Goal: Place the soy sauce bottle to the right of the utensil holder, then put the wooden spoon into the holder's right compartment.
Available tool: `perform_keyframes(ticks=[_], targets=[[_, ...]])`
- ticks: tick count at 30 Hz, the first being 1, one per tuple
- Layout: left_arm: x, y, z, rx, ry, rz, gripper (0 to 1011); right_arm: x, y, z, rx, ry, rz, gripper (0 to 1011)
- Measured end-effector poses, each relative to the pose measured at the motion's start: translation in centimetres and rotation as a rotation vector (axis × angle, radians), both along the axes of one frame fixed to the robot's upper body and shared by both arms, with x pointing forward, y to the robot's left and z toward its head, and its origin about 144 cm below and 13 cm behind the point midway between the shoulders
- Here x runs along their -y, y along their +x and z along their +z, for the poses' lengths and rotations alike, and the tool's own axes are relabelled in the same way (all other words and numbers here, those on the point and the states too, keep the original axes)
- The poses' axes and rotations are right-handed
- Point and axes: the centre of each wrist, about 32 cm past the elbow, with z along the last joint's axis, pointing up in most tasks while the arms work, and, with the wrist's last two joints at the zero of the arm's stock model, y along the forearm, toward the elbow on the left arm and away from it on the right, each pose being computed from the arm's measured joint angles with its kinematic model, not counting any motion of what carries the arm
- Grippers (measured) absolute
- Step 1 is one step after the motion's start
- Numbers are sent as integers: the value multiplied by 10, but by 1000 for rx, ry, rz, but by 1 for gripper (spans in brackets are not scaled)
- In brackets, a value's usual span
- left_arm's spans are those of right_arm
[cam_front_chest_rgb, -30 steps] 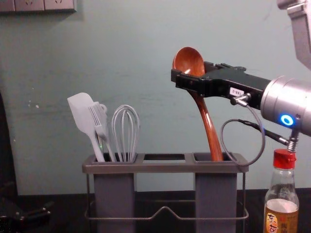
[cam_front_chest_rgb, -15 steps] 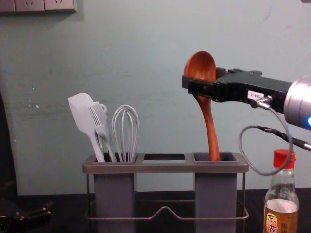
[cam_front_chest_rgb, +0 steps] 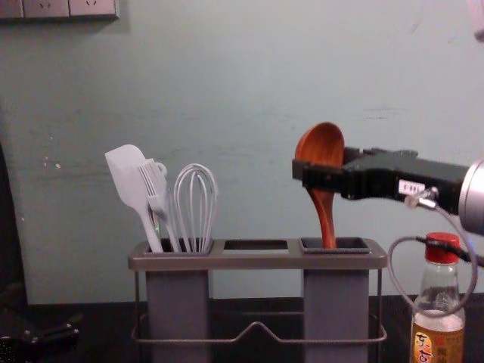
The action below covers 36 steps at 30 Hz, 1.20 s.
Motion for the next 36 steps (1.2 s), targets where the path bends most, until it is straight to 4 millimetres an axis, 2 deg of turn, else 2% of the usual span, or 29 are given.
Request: perform_keyframes(ticks=[13, 36], targets=[[0, 0, 0, 0, 0, 0, 1005, -2, -5, -18, -35, 5, -7, 835], [0, 0, 0, 0, 0, 0, 1005, -1, -11, -23, -31, -9, -15, 835]])
